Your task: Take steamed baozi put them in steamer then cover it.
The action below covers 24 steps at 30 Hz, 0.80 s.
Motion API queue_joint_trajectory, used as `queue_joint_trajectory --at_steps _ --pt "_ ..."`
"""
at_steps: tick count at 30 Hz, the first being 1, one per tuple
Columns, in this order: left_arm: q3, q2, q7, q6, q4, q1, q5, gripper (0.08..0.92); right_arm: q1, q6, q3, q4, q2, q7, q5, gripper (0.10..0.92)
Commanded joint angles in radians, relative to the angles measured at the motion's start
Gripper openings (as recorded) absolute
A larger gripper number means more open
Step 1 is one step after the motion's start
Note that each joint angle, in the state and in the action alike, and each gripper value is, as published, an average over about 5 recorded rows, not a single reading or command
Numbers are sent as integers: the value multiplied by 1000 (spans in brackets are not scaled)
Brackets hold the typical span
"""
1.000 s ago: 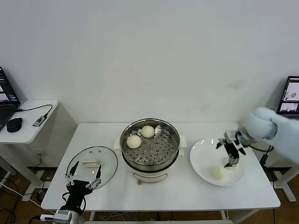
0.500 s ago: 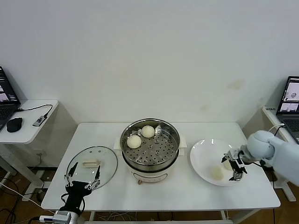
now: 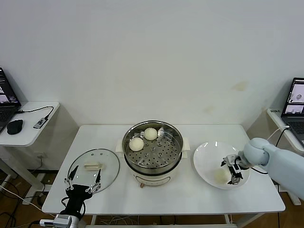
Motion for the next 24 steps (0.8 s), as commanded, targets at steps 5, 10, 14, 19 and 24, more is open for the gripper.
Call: queue_joint_trajectory --at_steps 5,10,14,19,24 --pt "1 -1 0 0 1 -2 1 823 -23 -7 18 -25 38 10 -7 738" --pt "0 0 -1 -1 1 -1 0 823 -13 -9 16 -24 41 2 -5 651" --pt "0 -1 -1 -1 0 -1 0 823 14 -5 9 -20 28 -15 1 616" --pt "0 0 -1 -1 -2 -2 -1 823 94 -2 -26 -2 -10 -50 31 611" --pt "3 1 -1 -1 -2 -5 -1 823 216 3 -58 17 -52 -98 78 611"
